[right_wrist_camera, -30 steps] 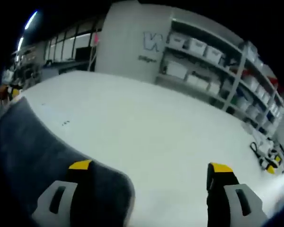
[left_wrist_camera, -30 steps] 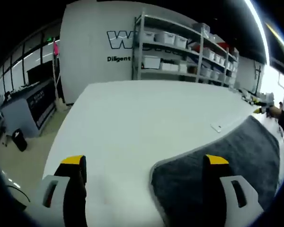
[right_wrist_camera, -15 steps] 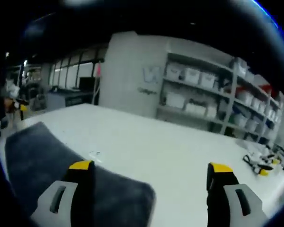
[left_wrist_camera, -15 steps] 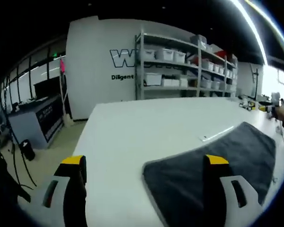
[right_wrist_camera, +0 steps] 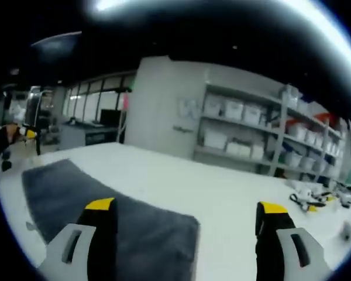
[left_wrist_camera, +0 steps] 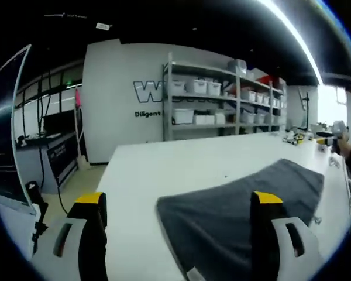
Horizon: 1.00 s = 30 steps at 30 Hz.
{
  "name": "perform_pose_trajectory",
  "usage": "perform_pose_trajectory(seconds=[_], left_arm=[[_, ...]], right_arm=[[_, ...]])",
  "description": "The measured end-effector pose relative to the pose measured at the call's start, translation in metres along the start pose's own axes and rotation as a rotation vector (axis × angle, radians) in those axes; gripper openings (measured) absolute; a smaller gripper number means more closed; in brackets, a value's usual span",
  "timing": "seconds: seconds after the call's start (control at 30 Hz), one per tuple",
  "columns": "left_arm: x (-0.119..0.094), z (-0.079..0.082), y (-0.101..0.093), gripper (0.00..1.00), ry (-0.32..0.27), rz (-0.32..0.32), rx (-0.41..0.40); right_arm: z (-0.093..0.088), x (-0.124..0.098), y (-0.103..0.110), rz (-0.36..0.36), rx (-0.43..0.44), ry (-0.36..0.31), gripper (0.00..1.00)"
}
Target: Open the folded towel by lifting each exposed corner and separating the folded layers until the towel lies flat within the target outline without major curled edges
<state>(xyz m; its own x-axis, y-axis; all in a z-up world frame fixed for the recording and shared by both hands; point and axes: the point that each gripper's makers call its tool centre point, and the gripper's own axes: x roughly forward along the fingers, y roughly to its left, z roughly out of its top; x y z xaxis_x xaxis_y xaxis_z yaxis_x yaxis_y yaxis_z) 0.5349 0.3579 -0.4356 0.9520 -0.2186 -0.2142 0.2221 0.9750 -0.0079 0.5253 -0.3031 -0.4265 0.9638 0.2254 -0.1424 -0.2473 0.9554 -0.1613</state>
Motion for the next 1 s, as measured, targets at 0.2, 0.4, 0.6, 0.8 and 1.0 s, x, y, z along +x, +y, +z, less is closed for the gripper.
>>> perform_pose_trajectory(seconds=[0.2, 0.4, 0.6, 0.8, 1.0], left_arm=[[-0.041, -0.006, -0.039, 0.99, -0.037, -0.042, 0.009], [-0.087, -0.026, -0.085, 0.99, -0.043, -0.071, 0.06], [-0.13, -0.025, -0.112, 0.99, -0.088, -0.082, 0.083], [-0.167, -0.027, -0.14, 0.99, -0.134, -0.108, 0.068], [-0.191, -0.035, -0.147, 0.99, -0.146, -0.081, 0.105]], right_arm=[[-0.005, -0.043, 0.013, 0.003, 0.006, -0.049, 1.0], [-0.018, -0.068, 0.01, 0.006, -0.019, -0.056, 1.0], [-0.026, -0.109, 0.008, 0.008, 0.002, -0.095, 1.0], [-0.034, -0.155, 0.023, 0.022, 0.037, -0.132, 1.0], [-0.039, -0.179, 0.031, 0.012, 0.031, -0.143, 1.0]])
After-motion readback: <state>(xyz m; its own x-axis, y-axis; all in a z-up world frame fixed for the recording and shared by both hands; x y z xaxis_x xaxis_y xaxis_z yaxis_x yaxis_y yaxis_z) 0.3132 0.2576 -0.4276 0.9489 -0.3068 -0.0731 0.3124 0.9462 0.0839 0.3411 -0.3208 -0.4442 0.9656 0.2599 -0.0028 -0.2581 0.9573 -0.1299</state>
